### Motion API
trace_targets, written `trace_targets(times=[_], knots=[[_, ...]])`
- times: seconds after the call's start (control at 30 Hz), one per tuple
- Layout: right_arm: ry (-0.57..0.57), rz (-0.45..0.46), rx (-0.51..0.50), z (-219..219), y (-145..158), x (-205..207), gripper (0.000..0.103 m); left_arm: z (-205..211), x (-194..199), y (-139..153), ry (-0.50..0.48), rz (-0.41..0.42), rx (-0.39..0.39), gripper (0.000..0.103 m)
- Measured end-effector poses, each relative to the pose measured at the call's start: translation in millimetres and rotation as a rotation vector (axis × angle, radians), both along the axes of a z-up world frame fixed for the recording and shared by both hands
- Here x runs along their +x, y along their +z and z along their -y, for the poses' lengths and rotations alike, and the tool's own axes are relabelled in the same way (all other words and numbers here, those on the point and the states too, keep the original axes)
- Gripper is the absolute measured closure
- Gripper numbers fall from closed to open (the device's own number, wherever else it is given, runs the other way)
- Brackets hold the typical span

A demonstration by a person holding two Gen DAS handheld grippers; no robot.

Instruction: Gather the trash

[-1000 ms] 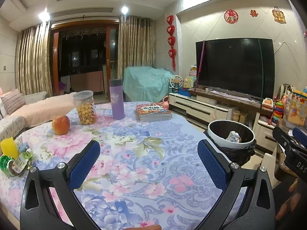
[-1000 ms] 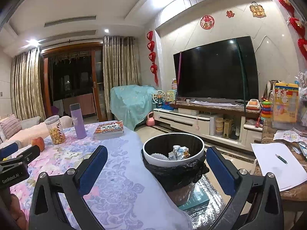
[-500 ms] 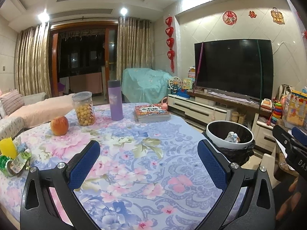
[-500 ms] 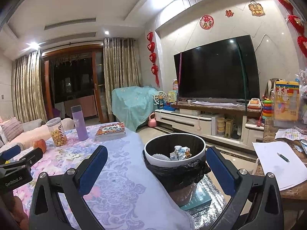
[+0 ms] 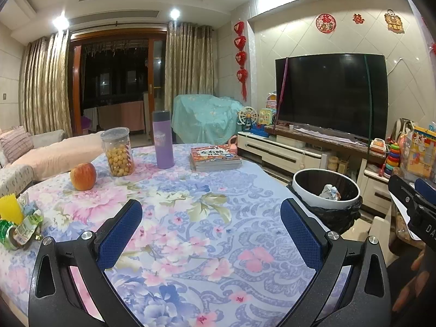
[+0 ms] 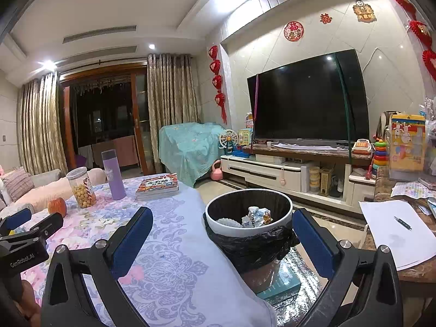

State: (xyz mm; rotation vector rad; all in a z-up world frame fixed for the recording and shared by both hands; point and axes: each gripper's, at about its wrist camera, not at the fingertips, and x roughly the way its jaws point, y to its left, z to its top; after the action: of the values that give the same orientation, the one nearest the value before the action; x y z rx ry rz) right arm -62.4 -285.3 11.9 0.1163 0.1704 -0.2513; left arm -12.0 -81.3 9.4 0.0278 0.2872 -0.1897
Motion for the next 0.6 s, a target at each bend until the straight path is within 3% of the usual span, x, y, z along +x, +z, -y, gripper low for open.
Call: trace_targets(times=[0.6], knots=[[0.001, 0.004, 0.002, -1.7, 0.0, -0.1, 0.0, 0.8, 2.0, -1.4, -0.005, -0.002, 0.005, 0.0]])
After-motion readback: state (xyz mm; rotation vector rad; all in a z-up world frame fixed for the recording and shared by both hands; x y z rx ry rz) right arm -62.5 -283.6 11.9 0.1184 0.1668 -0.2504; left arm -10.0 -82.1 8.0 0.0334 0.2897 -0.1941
